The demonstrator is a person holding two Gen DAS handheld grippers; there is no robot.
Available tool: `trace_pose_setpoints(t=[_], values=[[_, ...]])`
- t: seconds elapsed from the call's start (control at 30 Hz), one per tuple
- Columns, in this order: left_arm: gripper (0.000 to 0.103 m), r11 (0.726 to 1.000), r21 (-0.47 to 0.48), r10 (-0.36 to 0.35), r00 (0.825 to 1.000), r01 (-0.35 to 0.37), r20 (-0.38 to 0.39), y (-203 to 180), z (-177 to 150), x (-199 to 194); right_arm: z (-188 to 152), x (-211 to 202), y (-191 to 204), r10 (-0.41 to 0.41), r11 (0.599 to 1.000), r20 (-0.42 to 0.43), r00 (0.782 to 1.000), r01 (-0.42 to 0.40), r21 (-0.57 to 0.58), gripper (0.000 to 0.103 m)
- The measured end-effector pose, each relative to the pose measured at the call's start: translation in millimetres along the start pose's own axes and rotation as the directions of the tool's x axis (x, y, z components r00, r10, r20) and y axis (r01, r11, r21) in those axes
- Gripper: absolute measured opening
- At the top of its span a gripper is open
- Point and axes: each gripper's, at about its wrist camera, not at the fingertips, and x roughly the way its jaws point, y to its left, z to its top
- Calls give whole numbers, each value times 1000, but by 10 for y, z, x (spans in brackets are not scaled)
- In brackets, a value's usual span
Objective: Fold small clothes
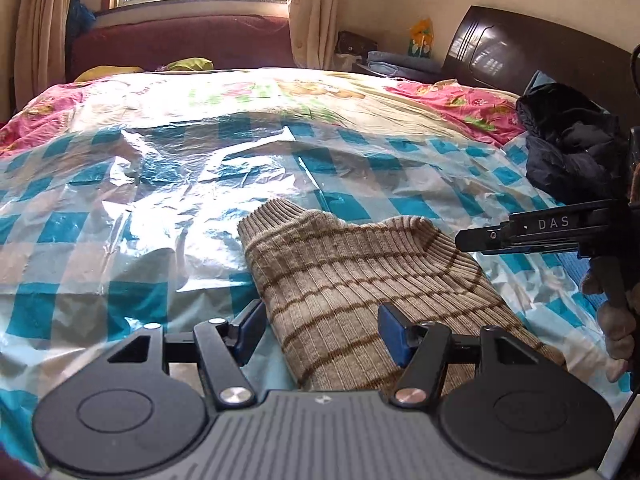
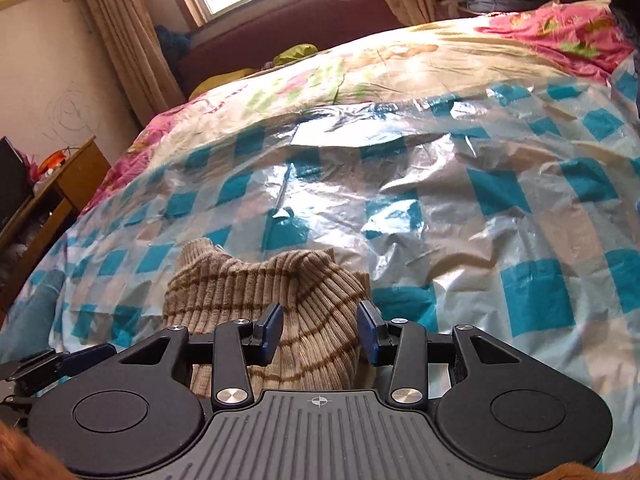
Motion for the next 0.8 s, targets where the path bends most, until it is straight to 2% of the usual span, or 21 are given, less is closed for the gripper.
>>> trace_pose_setpoints(t=[0.13, 0.2, 0.27, 0.3, 0.4, 0.47, 0.57, 0.67, 0.73, 0.8], values=[[65, 999, -28, 23, 1000, -23, 15, 107, 147, 210, 135, 258, 268, 63, 994, -8, 998, -64, -93, 40], [64, 999, -19, 38, 999, -38, 22, 121, 213, 327, 152, 481, 329, 76, 993, -50, 996, -80, -91, 35], [65, 998, -8, 57, 998, -57, 21, 128, 266, 444, 128, 666, 293, 19, 996, -80, 997, -26, -90, 32], [65, 998, -12, 63, 998, -63, 13, 142, 284, 507, 106, 726, 237, -11, 997, -89, 996, 4, -79, 26], [64, 996, -6, 94, 995, -94, -26, 171, 295, 702, 62, 733, 26, -12, 1000, -84, 996, 13, 4, 14], [65, 993, 10, 122, 990, -122, -71, 168, 273, 844, 59, 724, -56, 5, 999, -87, 996, -2, 41, 14], [65, 991, 2, 133, 986, -134, -97, 161, 221, 909, 75, 754, 10, -23, 1000, -96, 995, 24, 10, 14], [65, 992, -1, 125, 989, -126, -73, 138, 221, 733, 97, 621, 100, -35, 999, -77, 996, 34, -14, 15], [65, 994, 2, 113, 992, -113, -53, 123, 212, 561, 61, 432, 140, -23, 999, -51, 998, 22, -26, 25], [65, 995, -10, 96, 994, -96, -43, 104, 167, 366, -36, 159, 196, -2, 999, -32, 999, 1, -49, 25]])
